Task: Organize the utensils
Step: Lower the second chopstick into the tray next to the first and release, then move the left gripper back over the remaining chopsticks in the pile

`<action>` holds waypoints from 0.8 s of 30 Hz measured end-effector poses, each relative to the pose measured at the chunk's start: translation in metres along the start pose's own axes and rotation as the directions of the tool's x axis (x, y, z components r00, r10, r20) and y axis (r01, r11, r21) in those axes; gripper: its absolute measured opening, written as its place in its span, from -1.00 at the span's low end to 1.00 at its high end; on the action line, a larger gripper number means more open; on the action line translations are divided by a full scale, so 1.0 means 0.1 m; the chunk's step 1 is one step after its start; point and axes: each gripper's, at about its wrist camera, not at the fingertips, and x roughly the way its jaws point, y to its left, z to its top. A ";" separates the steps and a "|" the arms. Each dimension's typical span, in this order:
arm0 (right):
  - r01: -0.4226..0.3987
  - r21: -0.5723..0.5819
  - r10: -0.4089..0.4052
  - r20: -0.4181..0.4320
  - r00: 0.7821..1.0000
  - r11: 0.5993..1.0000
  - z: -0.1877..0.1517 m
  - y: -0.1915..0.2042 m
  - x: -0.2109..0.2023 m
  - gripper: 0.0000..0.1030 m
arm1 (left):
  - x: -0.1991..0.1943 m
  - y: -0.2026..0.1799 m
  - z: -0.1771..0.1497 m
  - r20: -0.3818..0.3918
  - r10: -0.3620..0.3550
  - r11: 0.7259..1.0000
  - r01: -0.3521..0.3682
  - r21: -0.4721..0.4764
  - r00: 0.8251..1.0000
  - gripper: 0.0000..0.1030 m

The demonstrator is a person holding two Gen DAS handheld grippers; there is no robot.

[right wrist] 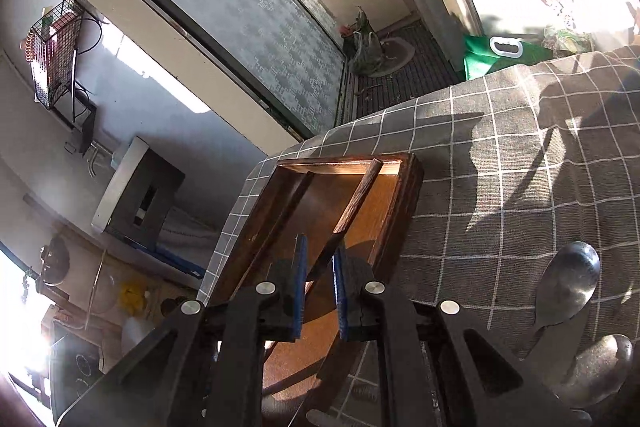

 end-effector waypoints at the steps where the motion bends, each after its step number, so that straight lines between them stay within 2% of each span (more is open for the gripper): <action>1: 0.006 -0.001 -0.006 -0.004 1.000 1.000 0.00 0.01 0.05 -0.75 | 0.03 0.00 0.00 -0.006 0.009 1.000 -0.009 -0.004 1.000 -0.84; 8: 0.039 -0.001 -0.039 -0.043 0.998 0.999 -0.02 0.05 0.29 -0.67 | 0.09 0.11 -0.05 -0.024 0.026 0.998 -0.027 -0.057 0.999 -0.84; 9: 0.036 -0.003 -0.037 -0.046 0.998 0.999 -0.03 0.06 0.29 -0.61 | 0.10 0.14 -0.06 -0.025 0.019 0.997 -0.021 -0.071 1.000 -0.84; 12: 0.021 0.000 -0.021 -0.041 0.999 1.000 -0.07 0.09 0.23 -0.20 | 0.11 0.18 -0.07 -0.032 0.027 0.995 -0.030 -0.090 0.999 -0.84; 13: 0.020 -0.008 -0.020 -0.039 0.999 1.000 -0.07 0.10 0.19 -0.12 | 0.11 0.19 -0.07 -0.030 0.037 0.995 -0.040 -0.089 0.999 -0.85; 17: 0.002 -0.050 -0.003 -0.025 1.000 0.999 -0.12 0.14 -0.13 -0.03 | 0.08 0.17 -0.07 -0.020 0.052 0.996 -0.053 -0.076 0.998 -0.84; 18: 0.008 -0.071 -0.009 -0.016 1.000 0.997 -0.14 0.15 -0.25 0.04 | 0.05 0.14 -0.07 -0.009 0.063 0.996 -0.064 -0.069 0.998 -0.67; 19: 0.019 -0.090 -0.020 -0.006 1.000 0.996 -0.16 0.15 -0.39 0.09 | 0.02 0.12 -0.07 0.004 0.070 0.996 -0.069 -0.064 0.998 -0.22; 20: 0.028 -0.103 -0.028 0.003 1.000 0.994 -0.18 0.13 -0.53 0.10 | -0.04 0.10 -0.07 0.028 0.070 0.996 -0.068 -0.059 0.997 -0.02; 21: 0.037 -0.113 -0.036 0.009 0.999 0.993 -0.20 0.10 -0.67 0.12 | -0.09 0.07 -0.06 0.049 0.067 0.997 -0.064 -0.052 0.997 0.07; 24: 0.071 -0.136 -0.068 0.029 0.997 0.988 -0.28 -0.06 -1.08 0.13 | -0.19 -0.02 -0.01 0.082 0.045 0.999 -0.043 -0.028 0.996 0.12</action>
